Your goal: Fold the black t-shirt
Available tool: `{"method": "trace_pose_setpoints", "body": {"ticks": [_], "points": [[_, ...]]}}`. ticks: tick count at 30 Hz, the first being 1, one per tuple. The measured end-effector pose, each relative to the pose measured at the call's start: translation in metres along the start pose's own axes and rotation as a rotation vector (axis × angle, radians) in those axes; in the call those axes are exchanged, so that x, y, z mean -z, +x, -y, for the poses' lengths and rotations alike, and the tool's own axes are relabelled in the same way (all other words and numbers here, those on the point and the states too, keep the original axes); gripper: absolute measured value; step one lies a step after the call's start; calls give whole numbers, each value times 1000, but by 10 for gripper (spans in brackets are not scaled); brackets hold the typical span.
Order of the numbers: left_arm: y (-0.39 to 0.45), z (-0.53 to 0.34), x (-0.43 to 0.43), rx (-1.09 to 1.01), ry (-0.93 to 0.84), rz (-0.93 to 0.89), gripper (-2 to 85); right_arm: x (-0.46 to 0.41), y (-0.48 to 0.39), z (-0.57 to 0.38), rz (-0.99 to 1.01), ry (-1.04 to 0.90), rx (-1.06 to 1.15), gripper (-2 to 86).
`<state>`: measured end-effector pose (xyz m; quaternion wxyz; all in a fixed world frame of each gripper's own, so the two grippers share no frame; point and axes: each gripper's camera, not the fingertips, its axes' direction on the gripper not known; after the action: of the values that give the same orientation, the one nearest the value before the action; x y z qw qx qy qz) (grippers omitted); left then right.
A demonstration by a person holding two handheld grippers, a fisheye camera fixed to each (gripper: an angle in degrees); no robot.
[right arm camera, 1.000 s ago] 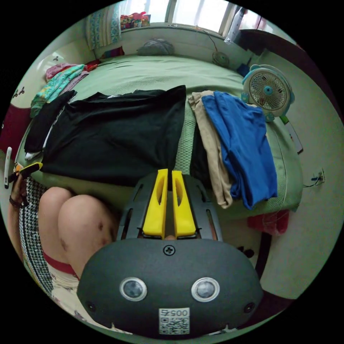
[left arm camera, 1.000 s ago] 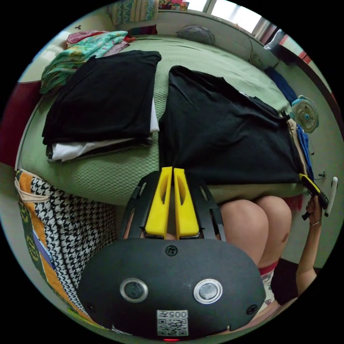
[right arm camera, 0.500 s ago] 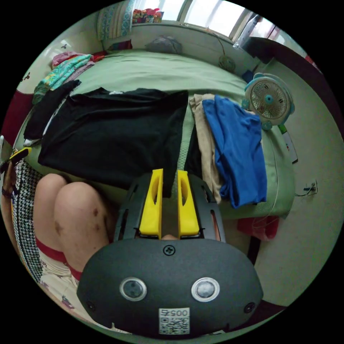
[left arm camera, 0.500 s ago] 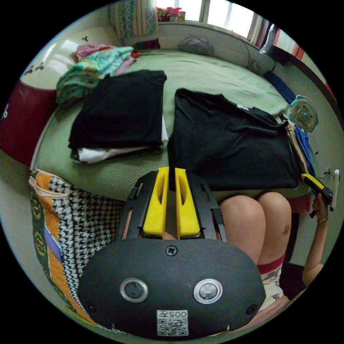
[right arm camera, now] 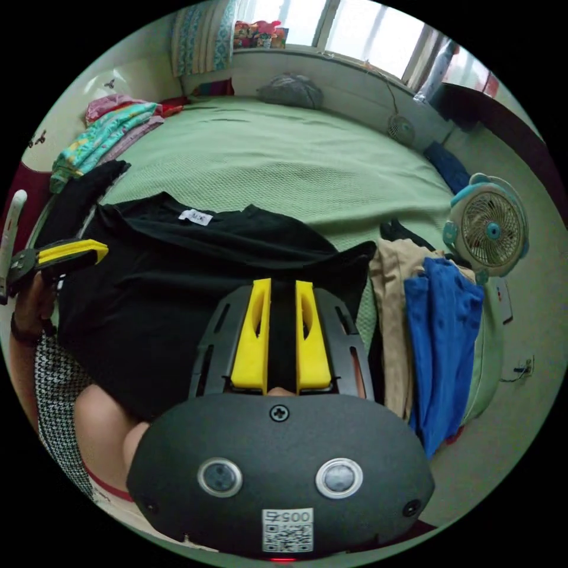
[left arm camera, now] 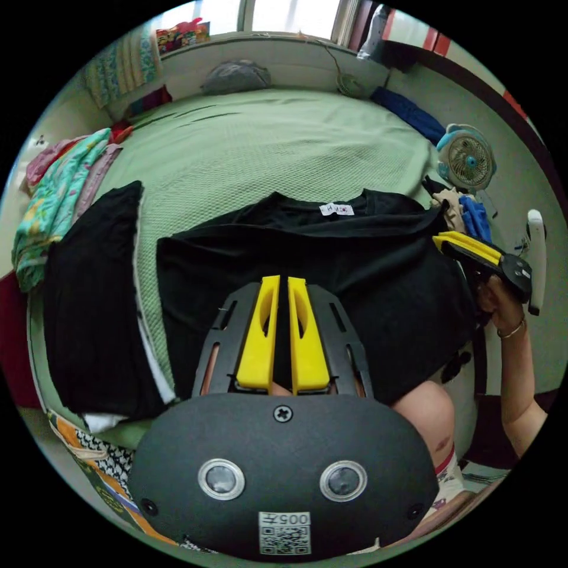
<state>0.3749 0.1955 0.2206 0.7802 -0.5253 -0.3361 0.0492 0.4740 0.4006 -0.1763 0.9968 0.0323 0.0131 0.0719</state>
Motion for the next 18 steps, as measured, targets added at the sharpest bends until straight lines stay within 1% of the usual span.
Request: {"method": "trace_pose_setpoints", "body": {"ticks": [3, 6, 9, 11, 15, 18], "points": [[18, 8, -15, 16, 12, -11, 44, -17, 4, 6, 3, -36, -7, 70], [35, 15, -19, 2, 29, -13, 41, -16, 11, 7, 23, -15, 23, 76], [50, 30, -21, -4, 29, -34, 34, -9, 20, 18, -15, 9, 20, 71], [57, 41, -22, 7, 29, -54, 29, -6, 30, 33, -4, 16, -13, 69], [77, 61, -23, 61, 65, 12, 2, 1, 49, 52, -39, 44, -100, 66], [96, 60, -17, 73, 75, -9, -4, 12, 64, 51, -29, 55, -147, 59]]}}
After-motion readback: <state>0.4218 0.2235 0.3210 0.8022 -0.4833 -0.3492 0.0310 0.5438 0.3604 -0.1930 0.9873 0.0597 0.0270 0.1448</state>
